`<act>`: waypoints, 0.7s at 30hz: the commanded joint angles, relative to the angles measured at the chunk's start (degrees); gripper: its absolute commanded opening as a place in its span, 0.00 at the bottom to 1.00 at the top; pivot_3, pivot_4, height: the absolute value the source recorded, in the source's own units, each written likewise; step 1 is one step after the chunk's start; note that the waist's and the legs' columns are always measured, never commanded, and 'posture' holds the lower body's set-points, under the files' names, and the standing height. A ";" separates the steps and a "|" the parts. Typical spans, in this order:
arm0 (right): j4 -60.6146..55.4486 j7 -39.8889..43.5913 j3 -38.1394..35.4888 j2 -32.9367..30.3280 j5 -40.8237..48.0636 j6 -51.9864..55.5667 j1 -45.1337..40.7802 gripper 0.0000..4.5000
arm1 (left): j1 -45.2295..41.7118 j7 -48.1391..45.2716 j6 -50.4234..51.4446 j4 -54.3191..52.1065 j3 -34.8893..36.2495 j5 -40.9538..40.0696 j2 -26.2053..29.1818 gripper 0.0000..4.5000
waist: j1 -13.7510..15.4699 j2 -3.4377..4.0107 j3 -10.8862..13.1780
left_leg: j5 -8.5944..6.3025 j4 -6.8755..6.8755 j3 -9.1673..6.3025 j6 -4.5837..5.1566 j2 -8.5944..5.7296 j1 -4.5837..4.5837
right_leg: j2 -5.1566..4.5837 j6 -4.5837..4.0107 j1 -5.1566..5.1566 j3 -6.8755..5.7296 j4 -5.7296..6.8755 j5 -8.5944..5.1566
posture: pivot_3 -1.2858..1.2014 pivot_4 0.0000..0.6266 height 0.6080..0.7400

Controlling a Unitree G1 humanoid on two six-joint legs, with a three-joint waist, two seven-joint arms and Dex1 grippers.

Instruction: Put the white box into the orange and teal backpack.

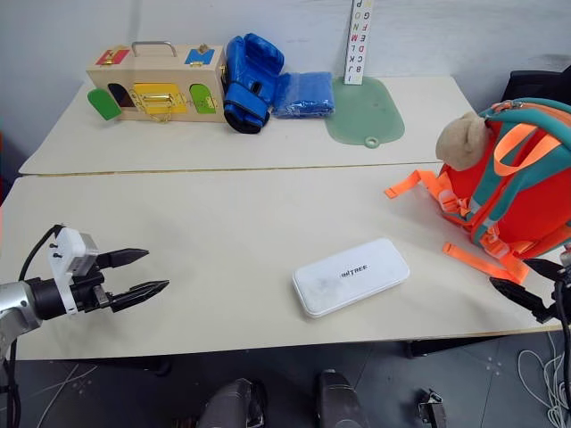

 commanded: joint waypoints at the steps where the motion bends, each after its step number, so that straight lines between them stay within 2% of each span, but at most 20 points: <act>1: -0.05 0.21 -0.43 -0.92 0.18 -0.59 -0.62 0.99 | -0.53 0.42 -0.97 -0.10 1.17 0.27 0.22 1.00 | 0.01 0.00 0.00 | 0.00 0.00 0.00 0.00 0.00 0.00 | 0.00 0.00 0.00 0.00 0.00 0.00 | 0.52 0.24 1.00; 21: -3.40 -0.12 1.13 -0.30 -0.63 -0.70 -1.34 0.99 | -3.53 1.88 1.05 -3.16 -3.38 -1.11 -0.59 1.00 | 0.02 0.00 0.00 | 0.09 0.01 0.00 -0.17 0.00 0.00 | 0.01 0.03 0.00 0.00 0.01 0.01 | 0.52 0.24 1.00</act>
